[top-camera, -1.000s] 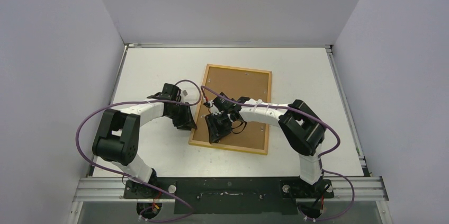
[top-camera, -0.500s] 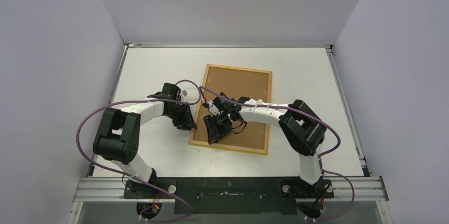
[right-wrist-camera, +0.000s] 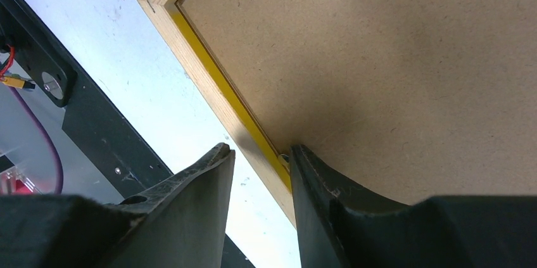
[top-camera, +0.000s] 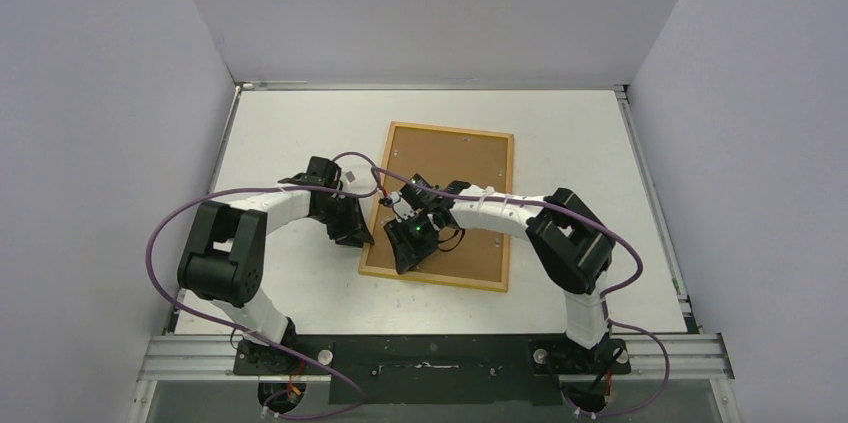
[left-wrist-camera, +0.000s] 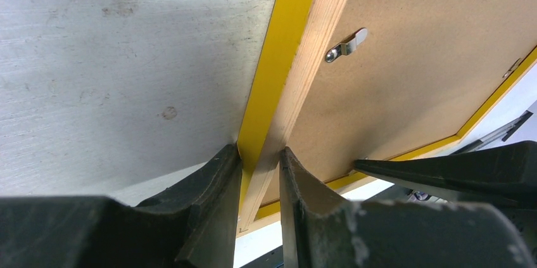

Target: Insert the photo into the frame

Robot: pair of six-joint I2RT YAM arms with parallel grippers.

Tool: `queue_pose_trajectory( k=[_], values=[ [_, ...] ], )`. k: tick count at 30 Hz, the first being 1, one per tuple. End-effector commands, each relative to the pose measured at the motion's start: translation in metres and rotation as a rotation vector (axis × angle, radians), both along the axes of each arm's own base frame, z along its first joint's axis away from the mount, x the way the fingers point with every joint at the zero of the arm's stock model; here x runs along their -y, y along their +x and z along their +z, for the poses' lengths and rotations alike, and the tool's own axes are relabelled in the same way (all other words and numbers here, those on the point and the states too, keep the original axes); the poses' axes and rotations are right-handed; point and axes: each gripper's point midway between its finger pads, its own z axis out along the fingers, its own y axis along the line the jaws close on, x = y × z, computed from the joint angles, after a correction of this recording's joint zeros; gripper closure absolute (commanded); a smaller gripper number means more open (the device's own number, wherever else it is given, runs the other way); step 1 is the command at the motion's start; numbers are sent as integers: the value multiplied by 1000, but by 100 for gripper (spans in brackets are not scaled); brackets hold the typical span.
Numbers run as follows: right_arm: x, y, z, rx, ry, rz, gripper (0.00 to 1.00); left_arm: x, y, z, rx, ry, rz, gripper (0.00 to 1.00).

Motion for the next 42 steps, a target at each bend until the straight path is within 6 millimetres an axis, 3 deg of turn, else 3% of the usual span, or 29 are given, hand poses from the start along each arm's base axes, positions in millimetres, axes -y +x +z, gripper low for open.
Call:
queue_pose_trajectory(
  k=[1, 5, 10, 13, 18, 22, 27, 36, 42],
  values=[
    [39, -31, -30, -111, -212, -8, 60, -38, -14, -38, -75, 206, 43, 77],
    [12, -2, -14, -29, -108, -112, 55, -33, -10, -35, -67, 177, 48, 77],
    [-17, 47, 20, 58, 85, -302, 48, -23, 0, -27, -28, 117, 47, 76],
    [-19, 72, 34, 95, 149, -420, 45, -19, 4, -24, -19, 86, 59, 74],
    [-18, 104, 39, 81, 217, -622, 45, -10, 13, -18, 18, 25, 91, 66],
    [-24, 117, 37, 60, 235, -723, 52, -11, 22, -15, 58, 15, 100, 59],
    [-30, 130, 35, 19, 245, -891, 64, -9, 35, -12, 89, 2, 89, 60],
    [-48, 127, 20, -33, 244, -1004, 60, -3, 31, -14, 54, -29, 87, 72],
    [-50, 131, 6, -34, 230, -1054, 60, -11, 22, -20, 18, 23, 85, 75]
  ],
)
